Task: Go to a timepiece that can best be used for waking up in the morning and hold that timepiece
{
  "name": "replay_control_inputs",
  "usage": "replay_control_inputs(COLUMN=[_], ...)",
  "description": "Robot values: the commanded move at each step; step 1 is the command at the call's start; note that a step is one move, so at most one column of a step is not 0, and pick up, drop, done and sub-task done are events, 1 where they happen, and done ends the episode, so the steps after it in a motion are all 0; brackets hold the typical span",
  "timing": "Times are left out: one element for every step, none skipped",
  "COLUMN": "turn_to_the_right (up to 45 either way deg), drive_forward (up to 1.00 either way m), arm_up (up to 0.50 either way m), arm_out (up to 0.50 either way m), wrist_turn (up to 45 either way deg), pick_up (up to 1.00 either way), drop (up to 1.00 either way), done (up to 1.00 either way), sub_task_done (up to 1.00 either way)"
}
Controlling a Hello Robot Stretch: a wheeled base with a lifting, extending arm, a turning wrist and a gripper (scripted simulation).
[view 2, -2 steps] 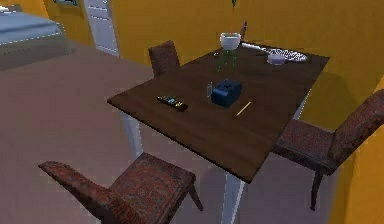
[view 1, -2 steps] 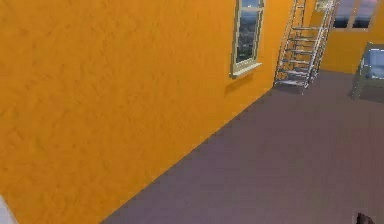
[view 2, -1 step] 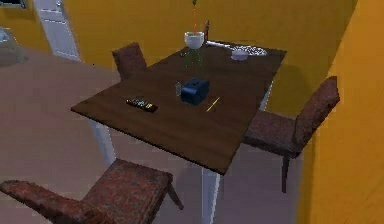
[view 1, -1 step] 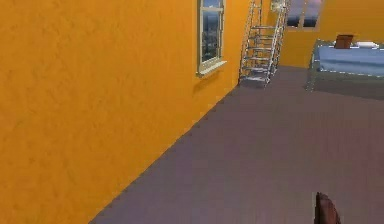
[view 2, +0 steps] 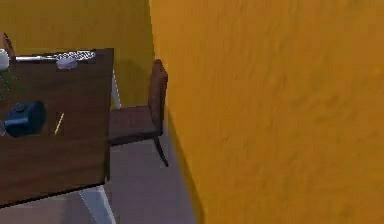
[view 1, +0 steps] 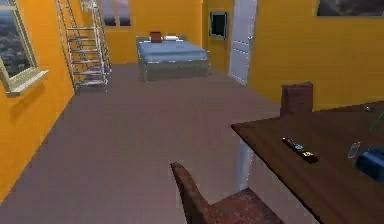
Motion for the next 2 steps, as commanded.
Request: replay_control_inputs(turn_to_the_right=[45.0, 30.0], drive_forward=[0.0, 0.0], arm_up=[0.0, 0.0], arm_out=[0.0, 0.0], wrist_turn=[0.0, 0.0], pick_up=[0.0, 0.0], drop=[0.0, 0.0], done=[0.0, 0.0], sub_task_done=[0.0, 0.0])
